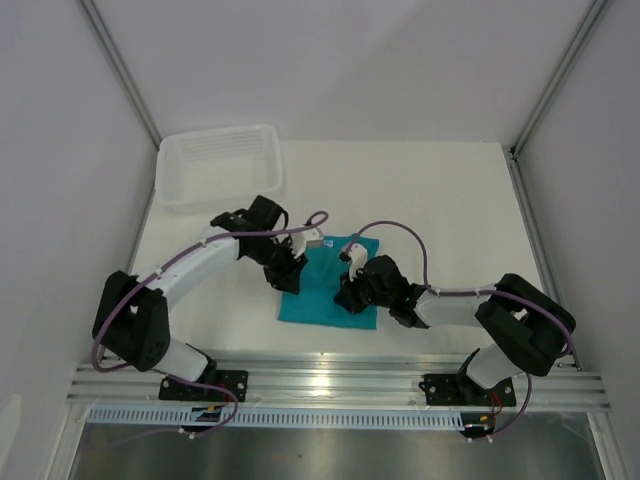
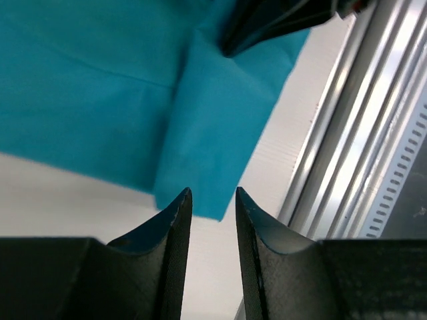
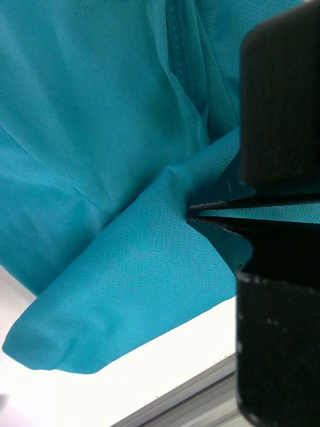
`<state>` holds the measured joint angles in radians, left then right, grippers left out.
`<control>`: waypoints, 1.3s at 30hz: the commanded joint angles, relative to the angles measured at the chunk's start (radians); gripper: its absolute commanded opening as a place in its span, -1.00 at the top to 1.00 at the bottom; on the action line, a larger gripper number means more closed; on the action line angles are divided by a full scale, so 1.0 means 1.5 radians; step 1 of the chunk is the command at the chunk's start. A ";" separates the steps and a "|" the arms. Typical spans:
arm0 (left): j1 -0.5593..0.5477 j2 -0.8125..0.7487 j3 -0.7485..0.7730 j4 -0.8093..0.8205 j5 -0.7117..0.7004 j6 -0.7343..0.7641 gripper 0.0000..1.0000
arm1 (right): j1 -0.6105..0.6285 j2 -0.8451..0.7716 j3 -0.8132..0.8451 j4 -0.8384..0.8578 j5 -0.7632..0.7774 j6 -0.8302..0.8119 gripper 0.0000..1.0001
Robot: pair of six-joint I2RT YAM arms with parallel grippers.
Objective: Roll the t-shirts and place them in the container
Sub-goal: Roll the tshirt
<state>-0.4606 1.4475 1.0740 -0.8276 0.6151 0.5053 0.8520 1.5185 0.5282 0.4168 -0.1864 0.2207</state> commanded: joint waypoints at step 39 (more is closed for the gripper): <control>0.002 0.237 -0.001 0.065 -0.023 -0.031 0.58 | -0.081 -0.221 0.005 -0.273 0.192 0.072 0.74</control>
<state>-0.4614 1.7916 1.0775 -0.7422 0.5785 0.4698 0.7353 1.2713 0.4812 0.1150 0.0181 0.3325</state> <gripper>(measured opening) 0.210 0.130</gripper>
